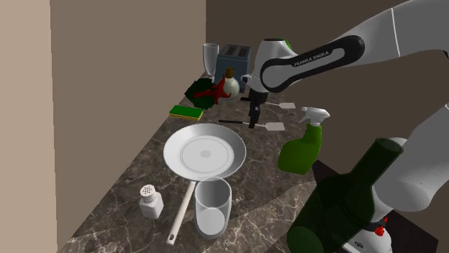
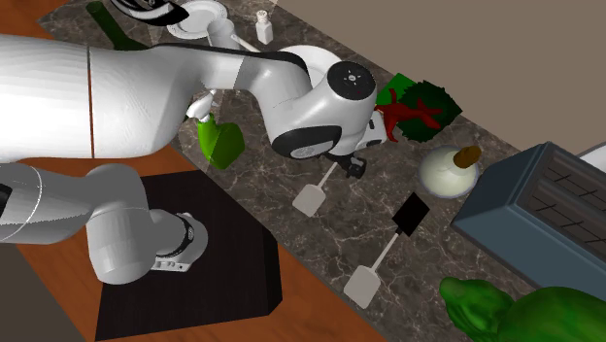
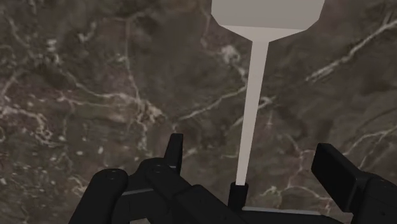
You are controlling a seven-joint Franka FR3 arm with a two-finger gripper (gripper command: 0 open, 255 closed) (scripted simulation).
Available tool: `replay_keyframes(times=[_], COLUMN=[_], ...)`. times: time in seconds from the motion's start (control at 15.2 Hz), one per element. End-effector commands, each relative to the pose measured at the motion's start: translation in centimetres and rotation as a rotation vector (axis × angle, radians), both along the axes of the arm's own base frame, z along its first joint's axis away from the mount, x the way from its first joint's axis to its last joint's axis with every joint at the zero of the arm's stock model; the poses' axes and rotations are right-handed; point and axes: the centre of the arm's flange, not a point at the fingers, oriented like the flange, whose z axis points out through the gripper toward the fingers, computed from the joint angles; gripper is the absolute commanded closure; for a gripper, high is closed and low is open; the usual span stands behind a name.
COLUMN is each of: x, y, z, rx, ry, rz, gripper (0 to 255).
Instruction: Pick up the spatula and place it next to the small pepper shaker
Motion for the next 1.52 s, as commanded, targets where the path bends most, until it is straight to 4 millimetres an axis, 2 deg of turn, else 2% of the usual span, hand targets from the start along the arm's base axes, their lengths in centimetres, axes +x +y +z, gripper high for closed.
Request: replay_keyframes(times=[0.0,0.2,0.26,0.86,1.45], x=[0.0,0.0,0.0,0.0,0.0], y=[0.0,0.0,0.0,0.0,0.0], z=[0.0,0.0,0.0,0.0,4.7], rx=[0.0,0.0,0.0,0.0,0.0], ry=[0.0,0.0,0.0,0.0,0.0], rz=[0.0,0.0,0.0,0.0,0.0], gripper=[0,0,255,255,255])
